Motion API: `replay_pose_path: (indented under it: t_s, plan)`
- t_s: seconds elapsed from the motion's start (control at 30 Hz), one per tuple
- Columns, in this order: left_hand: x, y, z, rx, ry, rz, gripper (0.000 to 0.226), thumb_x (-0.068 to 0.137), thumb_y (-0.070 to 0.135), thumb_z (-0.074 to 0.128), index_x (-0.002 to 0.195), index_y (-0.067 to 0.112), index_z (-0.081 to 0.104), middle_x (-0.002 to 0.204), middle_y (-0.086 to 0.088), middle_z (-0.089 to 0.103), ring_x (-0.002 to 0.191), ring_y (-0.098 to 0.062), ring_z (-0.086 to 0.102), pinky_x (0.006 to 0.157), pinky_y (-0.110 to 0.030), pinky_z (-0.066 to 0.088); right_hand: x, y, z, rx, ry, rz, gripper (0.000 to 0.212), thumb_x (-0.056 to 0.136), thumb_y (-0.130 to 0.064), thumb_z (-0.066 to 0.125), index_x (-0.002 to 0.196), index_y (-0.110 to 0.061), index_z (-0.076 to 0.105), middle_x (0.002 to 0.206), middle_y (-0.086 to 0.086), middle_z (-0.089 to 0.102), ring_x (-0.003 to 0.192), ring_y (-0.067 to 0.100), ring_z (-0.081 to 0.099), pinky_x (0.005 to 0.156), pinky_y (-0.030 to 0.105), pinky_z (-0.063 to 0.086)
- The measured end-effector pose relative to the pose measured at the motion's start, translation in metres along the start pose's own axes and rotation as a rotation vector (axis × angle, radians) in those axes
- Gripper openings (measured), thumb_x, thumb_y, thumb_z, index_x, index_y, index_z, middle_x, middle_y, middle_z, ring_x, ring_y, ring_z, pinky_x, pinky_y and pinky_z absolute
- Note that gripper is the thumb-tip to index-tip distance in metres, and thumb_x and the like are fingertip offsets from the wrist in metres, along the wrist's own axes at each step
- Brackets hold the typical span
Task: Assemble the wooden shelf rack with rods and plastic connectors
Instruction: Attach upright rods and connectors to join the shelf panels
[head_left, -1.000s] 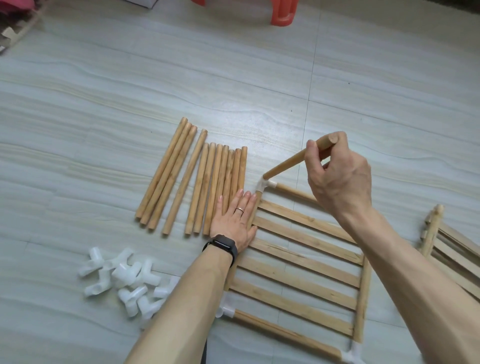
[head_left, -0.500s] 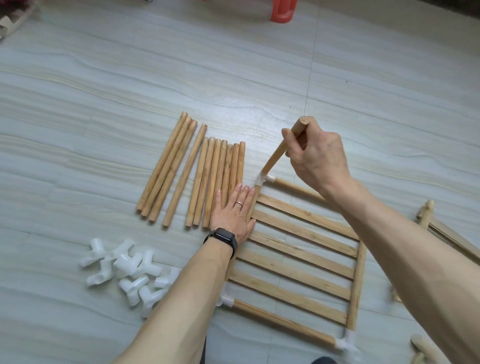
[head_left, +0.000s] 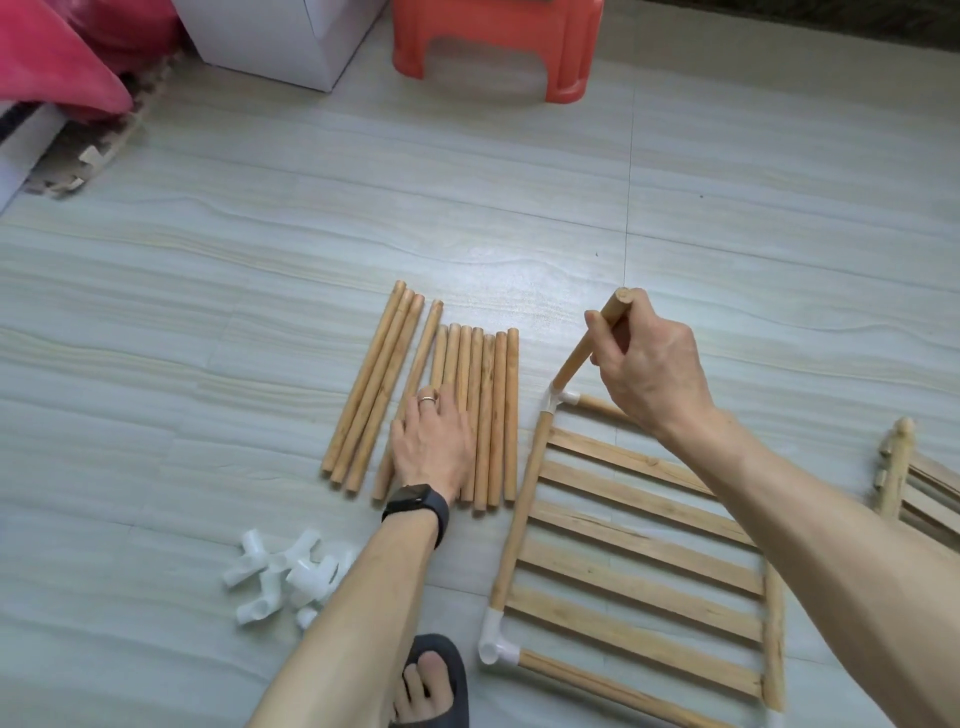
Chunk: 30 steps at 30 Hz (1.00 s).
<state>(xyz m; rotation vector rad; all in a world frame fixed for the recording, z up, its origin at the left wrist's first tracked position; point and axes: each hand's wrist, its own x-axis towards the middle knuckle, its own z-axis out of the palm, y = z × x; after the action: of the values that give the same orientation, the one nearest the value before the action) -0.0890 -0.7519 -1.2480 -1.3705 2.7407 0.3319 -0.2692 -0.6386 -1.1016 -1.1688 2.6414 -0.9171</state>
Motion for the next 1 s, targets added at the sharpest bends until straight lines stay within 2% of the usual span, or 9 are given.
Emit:
replay_pose_path:
  t_s: [0.07, 0.17, 0.33, 0.47, 0.67, 0.77, 0.83, 0.93, 1.0]
  plan:
    - [0.007, -0.016, -0.006, 0.025, -0.059, -0.142, 0.038, 0.101, 0.031, 0.045, 0.134, 0.012, 0.046, 0.131, -0.012, 0.055, 0.120, -0.029, 0.053, 0.089, -0.041, 0.046, -0.001, 0.000, 0.002, 0.005, 0.006, -0.008, 0.022, 0.104, -0.032, 0.053, 0.100, -0.010, 0.051, 0.069, 0.009, 0.068, 0.063, 0.036, 0.062, 0.066, 0.049, 0.050]
    - [0.014, -0.025, -0.010, 0.015, -0.139, -0.158, 0.035, 0.101, 0.035, 0.048, 0.127, 0.011, 0.050, 0.124, -0.011, 0.059, 0.115, -0.029, 0.057, 0.080, -0.039, 0.049, 0.000, 0.005, 0.004, 0.019, 0.017, -0.004, 0.022, 0.103, -0.032, 0.053, 0.098, -0.011, 0.049, 0.067, 0.011, 0.067, 0.062, 0.036, 0.063, 0.065, 0.048, 0.051]
    - [0.022, -0.018, -0.011, 0.087, -0.229, -0.164, 0.030, 0.100, 0.026, 0.046, 0.124, 0.012, 0.058, 0.123, -0.007, 0.065, 0.112, -0.026, 0.063, 0.080, -0.036, 0.048, 0.000, 0.009, 0.007, 0.031, 0.028, -0.010, 0.024, 0.102, -0.038, 0.051, 0.094, -0.015, 0.046, 0.065, 0.008, 0.067, 0.061, 0.033, 0.064, 0.063, 0.047, 0.052]
    - [0.027, -0.015, -0.021, -0.099, -0.236, -0.216, 0.032, 0.103, 0.028, 0.043, 0.126, 0.010, 0.054, 0.126, -0.012, 0.061, 0.110, -0.031, 0.063, 0.081, -0.039, 0.048, 0.003, 0.007, 0.004, 0.032, 0.004, 0.009, 0.023, 0.103, -0.034, 0.053, 0.098, -0.013, 0.049, 0.068, 0.008, 0.067, 0.063, 0.034, 0.063, 0.066, 0.048, 0.051]
    - [-0.004, 0.003, -0.045, -0.320, 0.012, 0.201, 0.018, 0.104, 0.028, 0.045, 0.120, 0.019, 0.045, 0.105, -0.001, 0.054, 0.075, -0.015, 0.054, 0.056, -0.024, 0.039, 0.002, -0.002, -0.009, -0.018, -0.185, 0.170, 0.029, 0.103, -0.046, 0.045, 0.107, -0.017, 0.048, 0.080, 0.004, 0.070, 0.080, 0.033, 0.065, 0.078, 0.047, 0.053]
    - [-0.026, 0.023, -0.055, -0.300, -0.022, 0.401, 0.020, 0.104, 0.030, 0.043, 0.121, 0.020, 0.043, 0.103, -0.001, 0.051, 0.064, -0.018, 0.052, 0.050, -0.030, 0.042, -0.014, 0.000, -0.023, 0.052, -0.314, 0.242, 0.042, 0.096, -0.042, 0.056, 0.133, -0.024, 0.047, 0.085, -0.016, 0.066, 0.084, 0.015, 0.065, 0.076, 0.034, 0.051]
    - [-0.040, 0.040, -0.060, -0.295, -0.050, 0.504, 0.017, 0.104, 0.033, 0.038, 0.118, 0.023, 0.040, 0.098, 0.001, 0.051, 0.061, -0.017, 0.050, 0.048, -0.025, 0.033, -0.034, 0.005, -0.036, 0.225, -0.417, 0.306, 0.056, 0.087, -0.028, 0.062, 0.140, -0.027, 0.046, 0.086, -0.015, 0.068, 0.078, 0.006, 0.067, 0.069, 0.021, 0.048]
    - [-0.057, 0.075, -0.068, -0.326, -0.131, 0.618, 0.017, 0.104, 0.038, 0.036, 0.117, 0.028, 0.038, 0.093, 0.006, 0.048, 0.064, -0.013, 0.049, 0.050, -0.020, 0.030, -0.070, 0.022, -0.052, 0.392, -0.402, 0.324, 0.031, 0.083, -0.047, 0.064, 0.108, -0.031, 0.068, 0.084, -0.005, 0.072, 0.069, 0.012, 0.072, 0.067, 0.026, 0.056]
    - [-0.061, 0.107, -0.075, -0.323, -0.166, 0.706, 0.017, 0.104, 0.040, 0.041, 0.117, 0.029, 0.041, 0.095, 0.008, 0.049, 0.070, -0.013, 0.052, 0.056, -0.025, 0.037, -0.090, 0.040, -0.066, 0.427, -0.246, 0.358, 0.036, 0.085, -0.063, 0.057, 0.090, -0.030, 0.068, 0.081, -0.011, 0.073, 0.065, 0.011, 0.073, 0.066, 0.030, 0.057]
